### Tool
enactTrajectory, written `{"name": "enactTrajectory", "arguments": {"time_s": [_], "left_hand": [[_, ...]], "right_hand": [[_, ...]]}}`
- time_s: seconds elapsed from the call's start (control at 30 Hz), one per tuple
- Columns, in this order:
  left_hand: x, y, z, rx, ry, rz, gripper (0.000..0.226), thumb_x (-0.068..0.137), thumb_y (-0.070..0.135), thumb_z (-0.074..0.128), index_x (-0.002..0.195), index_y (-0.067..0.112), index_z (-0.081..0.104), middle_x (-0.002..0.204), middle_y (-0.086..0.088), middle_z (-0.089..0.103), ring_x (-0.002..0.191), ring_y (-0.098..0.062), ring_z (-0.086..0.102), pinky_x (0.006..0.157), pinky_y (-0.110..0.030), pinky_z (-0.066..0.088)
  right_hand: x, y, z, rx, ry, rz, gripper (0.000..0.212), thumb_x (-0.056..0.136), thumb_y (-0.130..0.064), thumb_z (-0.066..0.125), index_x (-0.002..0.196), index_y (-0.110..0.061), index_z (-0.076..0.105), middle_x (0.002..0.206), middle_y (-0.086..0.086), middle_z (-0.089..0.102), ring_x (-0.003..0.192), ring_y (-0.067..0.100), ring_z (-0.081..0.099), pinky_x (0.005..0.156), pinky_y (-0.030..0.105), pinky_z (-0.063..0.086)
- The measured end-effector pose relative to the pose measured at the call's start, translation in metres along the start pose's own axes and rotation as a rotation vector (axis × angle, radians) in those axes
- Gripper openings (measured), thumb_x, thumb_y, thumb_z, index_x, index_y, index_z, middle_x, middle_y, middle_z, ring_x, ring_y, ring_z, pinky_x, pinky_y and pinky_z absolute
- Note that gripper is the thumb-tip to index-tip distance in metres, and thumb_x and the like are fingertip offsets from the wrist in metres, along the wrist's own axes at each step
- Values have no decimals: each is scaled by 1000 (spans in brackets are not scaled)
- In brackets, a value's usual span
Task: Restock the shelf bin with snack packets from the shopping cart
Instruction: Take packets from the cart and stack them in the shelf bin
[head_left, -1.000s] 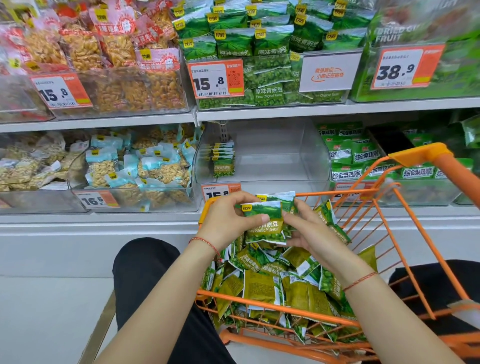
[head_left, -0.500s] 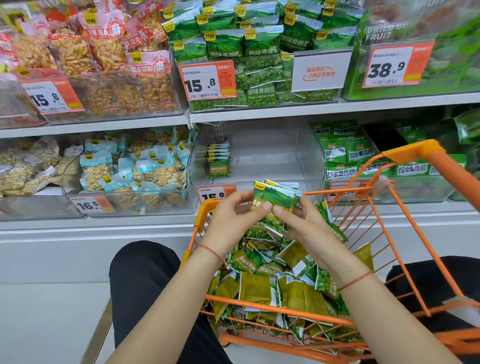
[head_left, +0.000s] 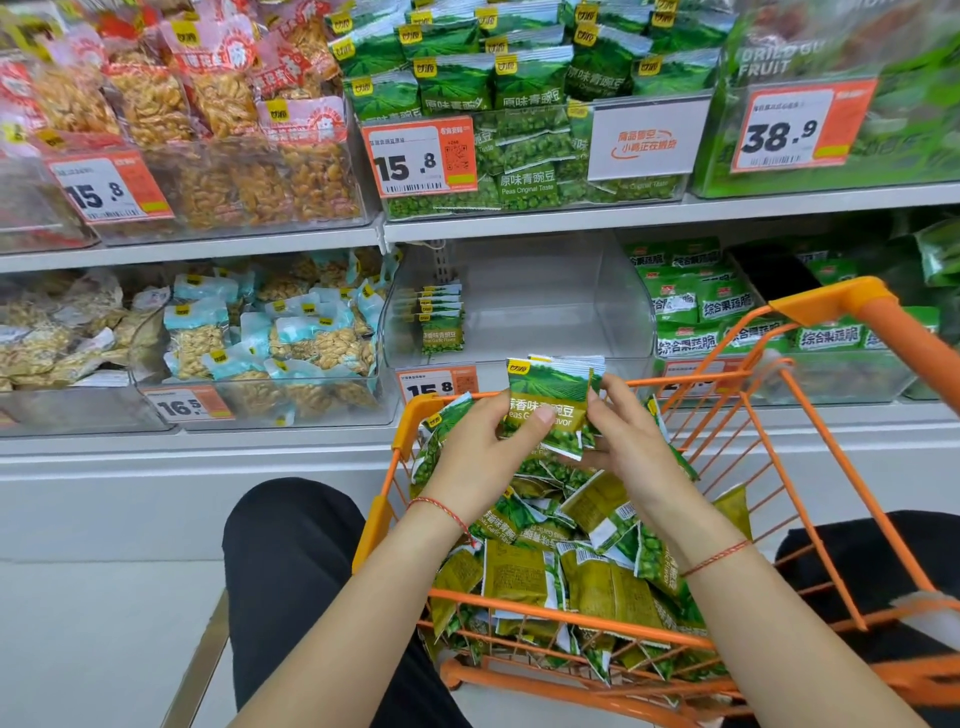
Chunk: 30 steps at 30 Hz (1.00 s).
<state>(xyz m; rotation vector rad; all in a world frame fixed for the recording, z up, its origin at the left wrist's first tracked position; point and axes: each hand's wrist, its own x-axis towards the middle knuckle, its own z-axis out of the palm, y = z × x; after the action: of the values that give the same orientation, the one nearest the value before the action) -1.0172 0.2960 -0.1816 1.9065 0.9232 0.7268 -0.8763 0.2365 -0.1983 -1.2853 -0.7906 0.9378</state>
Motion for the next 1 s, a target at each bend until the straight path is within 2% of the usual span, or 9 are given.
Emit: {"name": "enactTrajectory", "arguments": {"time_s": [0.17,0.23,0.37,0.47,0.57,0.63,0.73,0.83,1.0], "left_hand": [[0,5,8,40,-8,-82,42,96,48,42,104,8,51,101,1,43,95,-14,44,80,-30,37],[0,6,11,49,13,-109,47,97,45,40,115,3,47,107,-3,40,106,-18,44,87,-32,34],[3,6,13,76,-36,-155,51,99,42,36,137,8,36,139,3,33,135,-18,29,106,-34,30],[6,4,14,-28,-14,-219,41,103,26,29,137,7,42,155,-4,17,144,-16,11,113,-32,16],[14,5,8,-152,23,-260,33,102,20,27,124,10,48,141,-4,37,131,-19,33,105,-35,30],[26,6,-3,-181,71,-265,22,100,21,29,98,18,51,113,-4,50,104,-18,46,85,-32,38],[57,6,-24,-262,169,-258,21,93,24,35,73,17,38,84,-5,43,79,-20,40,70,-34,31],[91,-2,-46,-149,191,-248,21,93,13,35,72,16,33,70,-6,37,61,-15,39,57,-28,28],[137,-35,-77,175,44,-260,19,95,18,32,85,8,46,77,-5,38,77,-22,41,64,-32,30]], "right_hand": [[-1,2,1,-69,-54,-28,20,102,-23,36,121,-26,40,92,-12,51,71,-18,55,58,4,47],[-4,0,4,-39,-65,12,22,101,-30,36,122,-29,36,104,-14,48,82,-18,51,56,0,43],[-5,2,5,-131,-120,-22,72,75,-57,65,131,-24,35,126,1,53,117,15,53,77,26,57],[-2,5,4,-193,-109,-26,98,55,-77,71,123,-14,41,124,4,56,122,22,49,93,49,51],[9,-1,12,-226,-107,-61,81,63,-68,70,121,-17,48,124,0,61,120,18,54,97,46,48],[25,-6,21,-272,-127,-84,65,72,-54,73,122,-18,52,116,-5,66,111,9,60,94,34,50],[60,-20,39,-315,-172,-115,40,78,-27,76,111,-17,57,99,-12,68,86,-8,64,76,12,49],[103,-28,59,-371,-219,-127,35,80,-24,75,111,-15,59,94,-8,68,74,-6,63,61,10,46],[158,-15,80,-426,-263,-79,47,82,-27,73,123,-13,54,112,-1,67,96,7,65,81,16,51]]}}
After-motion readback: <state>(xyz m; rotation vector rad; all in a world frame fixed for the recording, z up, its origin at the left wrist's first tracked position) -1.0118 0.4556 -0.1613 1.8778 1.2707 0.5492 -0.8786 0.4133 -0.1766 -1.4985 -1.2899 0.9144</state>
